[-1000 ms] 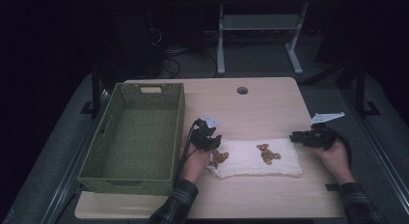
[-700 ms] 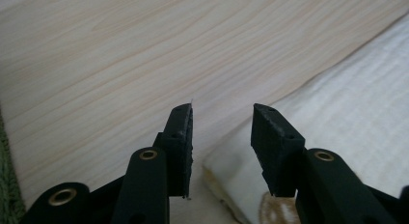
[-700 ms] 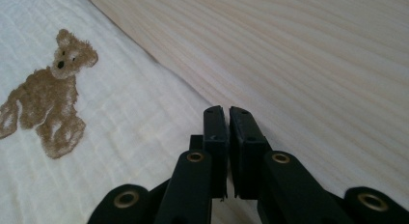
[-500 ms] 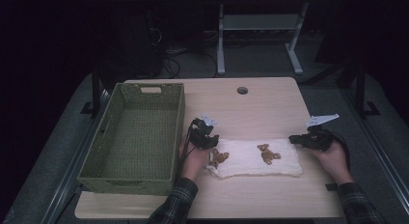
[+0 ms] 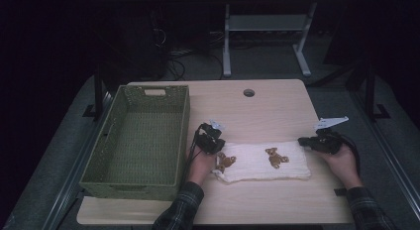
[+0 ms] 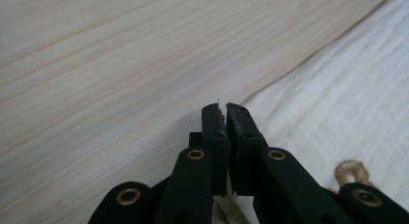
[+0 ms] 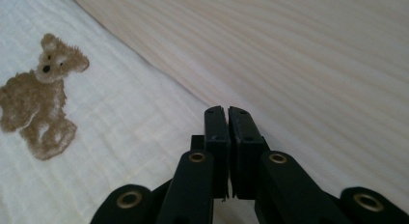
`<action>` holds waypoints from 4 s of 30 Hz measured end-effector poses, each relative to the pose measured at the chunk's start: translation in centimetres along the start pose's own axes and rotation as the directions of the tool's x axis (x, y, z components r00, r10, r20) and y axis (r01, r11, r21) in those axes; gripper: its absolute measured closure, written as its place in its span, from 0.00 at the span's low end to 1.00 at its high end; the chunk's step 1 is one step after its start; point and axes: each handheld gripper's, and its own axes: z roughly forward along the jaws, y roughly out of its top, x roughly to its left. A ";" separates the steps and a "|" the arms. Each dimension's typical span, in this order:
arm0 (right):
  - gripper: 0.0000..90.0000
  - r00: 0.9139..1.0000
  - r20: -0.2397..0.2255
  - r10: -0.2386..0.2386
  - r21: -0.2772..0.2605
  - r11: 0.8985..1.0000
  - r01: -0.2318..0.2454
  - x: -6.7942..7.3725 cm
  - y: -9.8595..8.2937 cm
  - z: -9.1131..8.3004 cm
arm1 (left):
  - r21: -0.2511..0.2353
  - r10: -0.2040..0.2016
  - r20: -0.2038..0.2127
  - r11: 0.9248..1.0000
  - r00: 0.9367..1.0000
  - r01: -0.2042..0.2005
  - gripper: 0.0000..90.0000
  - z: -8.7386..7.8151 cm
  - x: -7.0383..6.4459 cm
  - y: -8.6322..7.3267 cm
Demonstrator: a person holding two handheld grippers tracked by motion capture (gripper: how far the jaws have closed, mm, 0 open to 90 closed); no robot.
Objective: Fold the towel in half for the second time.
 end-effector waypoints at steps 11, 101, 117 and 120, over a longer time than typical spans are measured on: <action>0.97 0.999 0.026 0.030 -0.095 0.995 -0.027 -1.7 1.2 -1.1 | -0.164 -0.009 0.000 0.986 1.000 0.009 0.96 -1.9 0.4 1.8; 1.00 0.988 -0.149 -0.045 0.023 0.999 0.049 7.2 -5.8 -4.9 | -0.018 0.120 0.184 0.993 0.976 -0.118 0.47 -6.4 -6.3 -5.1; 1.00 0.997 -0.070 -0.044 0.023 0.999 0.045 3.7 -2.6 -2.1 | -0.032 0.135 0.187 0.991 0.973 -0.131 0.30 -5.8 -6.2 -5.2; 1.00 0.997 -0.060 -0.044 0.019 0.999 0.046 2.9 -1.5 -1.3 | -0.039 0.135 0.190 0.991 0.972 -0.130 0.30 -5.8 -6.3 -5.2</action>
